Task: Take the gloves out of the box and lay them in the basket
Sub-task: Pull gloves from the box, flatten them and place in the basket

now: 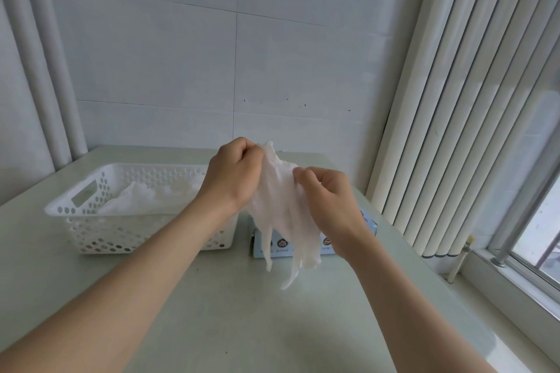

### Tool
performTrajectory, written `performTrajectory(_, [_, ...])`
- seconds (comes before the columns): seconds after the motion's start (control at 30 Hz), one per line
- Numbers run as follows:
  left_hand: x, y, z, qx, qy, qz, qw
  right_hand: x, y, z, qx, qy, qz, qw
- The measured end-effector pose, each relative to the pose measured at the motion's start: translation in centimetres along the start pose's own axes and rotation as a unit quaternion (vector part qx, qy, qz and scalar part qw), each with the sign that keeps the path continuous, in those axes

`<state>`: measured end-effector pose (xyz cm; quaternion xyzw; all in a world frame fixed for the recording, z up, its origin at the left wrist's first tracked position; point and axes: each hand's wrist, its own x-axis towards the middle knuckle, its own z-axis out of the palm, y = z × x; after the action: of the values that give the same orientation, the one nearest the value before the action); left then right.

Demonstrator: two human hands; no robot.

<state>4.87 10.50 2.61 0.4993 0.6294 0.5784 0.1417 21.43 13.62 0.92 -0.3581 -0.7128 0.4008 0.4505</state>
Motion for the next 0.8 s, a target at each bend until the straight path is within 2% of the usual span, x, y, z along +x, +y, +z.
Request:
performTrajectory(0.17, [0.0,0.7,-0.6,-0.025,0.019,0.006,1.0,-0.4,0.1,-0.4,0.002,-0.096,-0.005,0.995])
performTrajectory(0.27, [0.2,0.7,-1.3,-0.045,0.015,0.008,0.999,0.0,0.5,-0.4,0.024,-0.087,-0.012,0.996])
performTrajectory(0.47, [0.7,0.8,-2.7,-0.047,-0.021,0.049,0.997,0.6,1.1,-0.9,0.192,-0.108,0.033,0.975])
performTrajectory(0.67, [1.6,0.6,-3.8,-0.037,0.069,0.041,0.996,0.4,1.3,-0.8,0.157,-0.153,0.071,0.973])
performTrajectory(0.8, [2.2,0.3,-4.5,-0.083,0.051,0.0,0.995,0.5,1.5,0.2,0.223,-0.133,0.079,0.962])
